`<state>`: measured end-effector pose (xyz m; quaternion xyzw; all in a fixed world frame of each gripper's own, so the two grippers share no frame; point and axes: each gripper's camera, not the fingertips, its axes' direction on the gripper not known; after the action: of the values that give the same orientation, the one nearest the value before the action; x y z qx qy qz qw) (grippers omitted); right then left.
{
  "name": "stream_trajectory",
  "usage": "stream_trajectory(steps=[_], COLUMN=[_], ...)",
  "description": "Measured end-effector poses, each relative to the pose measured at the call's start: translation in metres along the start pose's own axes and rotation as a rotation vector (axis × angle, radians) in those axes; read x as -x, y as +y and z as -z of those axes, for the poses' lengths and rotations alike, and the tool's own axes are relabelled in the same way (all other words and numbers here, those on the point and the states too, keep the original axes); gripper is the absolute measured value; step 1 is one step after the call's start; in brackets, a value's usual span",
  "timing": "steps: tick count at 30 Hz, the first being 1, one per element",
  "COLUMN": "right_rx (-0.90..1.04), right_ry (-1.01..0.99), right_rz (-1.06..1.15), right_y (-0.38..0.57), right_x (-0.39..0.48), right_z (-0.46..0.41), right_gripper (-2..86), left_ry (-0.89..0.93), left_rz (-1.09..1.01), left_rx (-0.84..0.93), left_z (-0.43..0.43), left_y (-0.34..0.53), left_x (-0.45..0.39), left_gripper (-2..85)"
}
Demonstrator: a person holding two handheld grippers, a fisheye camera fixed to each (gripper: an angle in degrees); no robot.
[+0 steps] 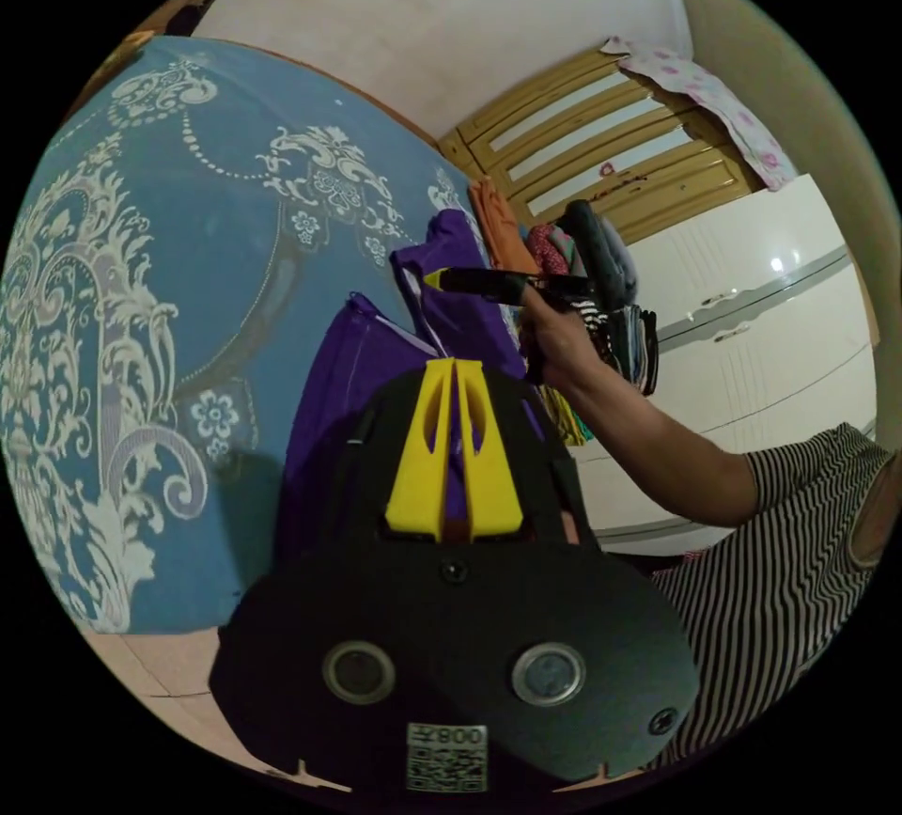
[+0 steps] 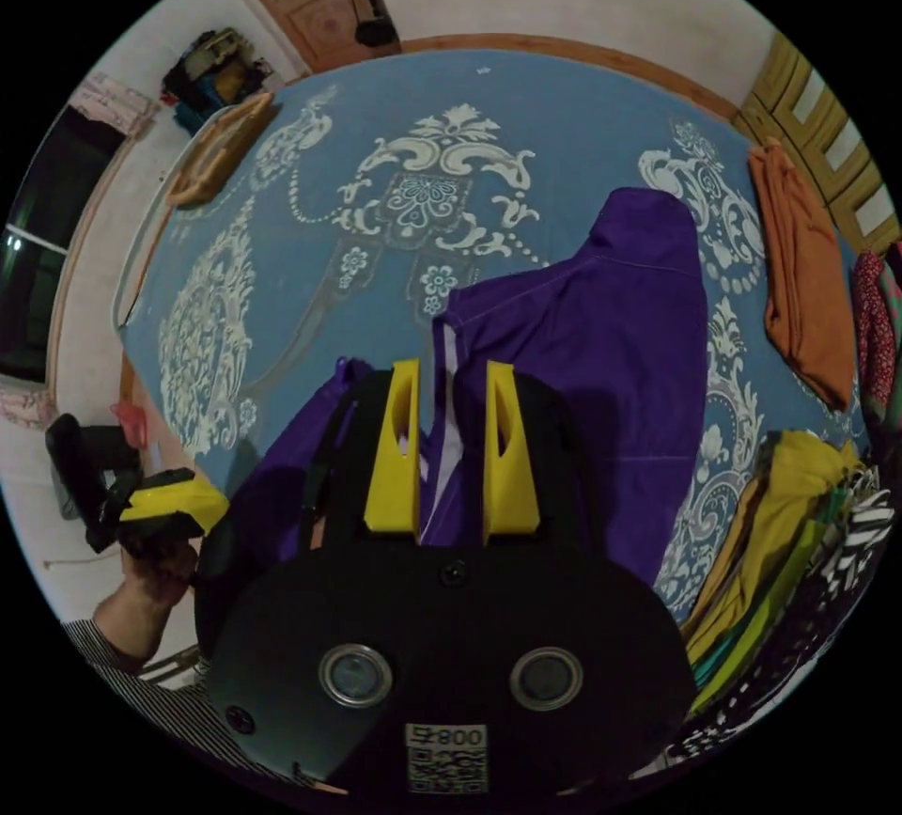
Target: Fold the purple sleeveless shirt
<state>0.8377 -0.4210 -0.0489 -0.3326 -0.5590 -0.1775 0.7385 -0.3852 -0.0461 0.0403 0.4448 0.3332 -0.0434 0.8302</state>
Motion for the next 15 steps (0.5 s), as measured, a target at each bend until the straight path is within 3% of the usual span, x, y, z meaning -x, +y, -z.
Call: stream_trajectory(steps=[9, 15], right_rx=[-0.003, -0.033], right_ry=[0.037, -0.091], right_rz=[0.002, -0.045], right_y=[0.013, 0.039], right_x=[-0.005, -0.018], right_z=[-0.036, -0.03], right_gripper=[6.7, 2.6], left_ry=[-0.073, -0.122], left_rz=[-0.082, -0.139], left_rx=[0.099, 0.242], left_z=[-0.097, -0.181], left_y=[-0.124, -0.18], left_x=[-0.018, -0.06], left_gripper=[3.6, 6.5])
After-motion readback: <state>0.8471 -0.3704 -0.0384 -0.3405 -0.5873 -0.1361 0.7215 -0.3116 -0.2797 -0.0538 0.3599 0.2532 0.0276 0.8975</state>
